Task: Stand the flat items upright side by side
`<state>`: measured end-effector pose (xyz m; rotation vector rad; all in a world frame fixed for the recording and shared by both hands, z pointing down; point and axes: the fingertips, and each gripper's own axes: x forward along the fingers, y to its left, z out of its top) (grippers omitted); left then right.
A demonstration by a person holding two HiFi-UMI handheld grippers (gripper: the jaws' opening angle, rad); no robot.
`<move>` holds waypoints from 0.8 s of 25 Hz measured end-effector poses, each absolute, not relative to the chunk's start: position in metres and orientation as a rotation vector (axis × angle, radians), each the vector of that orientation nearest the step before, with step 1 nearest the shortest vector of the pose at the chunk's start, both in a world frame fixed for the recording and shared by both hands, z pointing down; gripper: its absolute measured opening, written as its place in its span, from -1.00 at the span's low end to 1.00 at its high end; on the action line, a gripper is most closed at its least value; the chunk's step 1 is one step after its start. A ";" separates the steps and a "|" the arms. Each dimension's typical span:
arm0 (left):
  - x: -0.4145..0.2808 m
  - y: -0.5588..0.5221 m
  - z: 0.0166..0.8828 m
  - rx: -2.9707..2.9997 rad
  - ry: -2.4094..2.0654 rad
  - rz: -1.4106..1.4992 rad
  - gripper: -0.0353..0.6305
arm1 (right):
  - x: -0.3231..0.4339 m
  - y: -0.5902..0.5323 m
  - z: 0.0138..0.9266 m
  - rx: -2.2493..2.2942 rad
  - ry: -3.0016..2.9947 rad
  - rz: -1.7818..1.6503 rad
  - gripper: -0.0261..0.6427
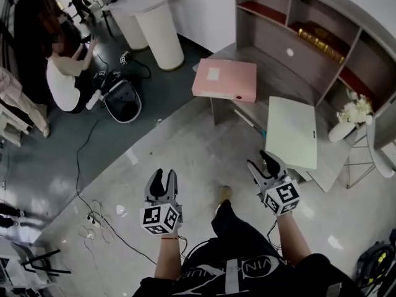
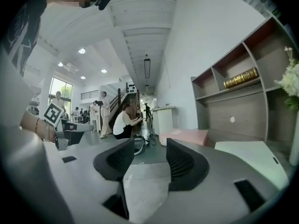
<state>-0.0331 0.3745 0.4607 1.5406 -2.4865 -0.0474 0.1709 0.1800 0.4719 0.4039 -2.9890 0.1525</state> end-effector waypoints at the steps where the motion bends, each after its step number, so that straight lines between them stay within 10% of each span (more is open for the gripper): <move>1: -0.042 0.367 0.459 1.541 -2.486 -0.051 -0.44 | 0.161 0.176 0.470 0.397 -2.991 0.147 -0.25; 20: -0.169 0.214 0.451 1.627 -2.415 -0.033 -0.44 | 0.035 0.070 0.493 0.350 -2.935 0.211 -0.24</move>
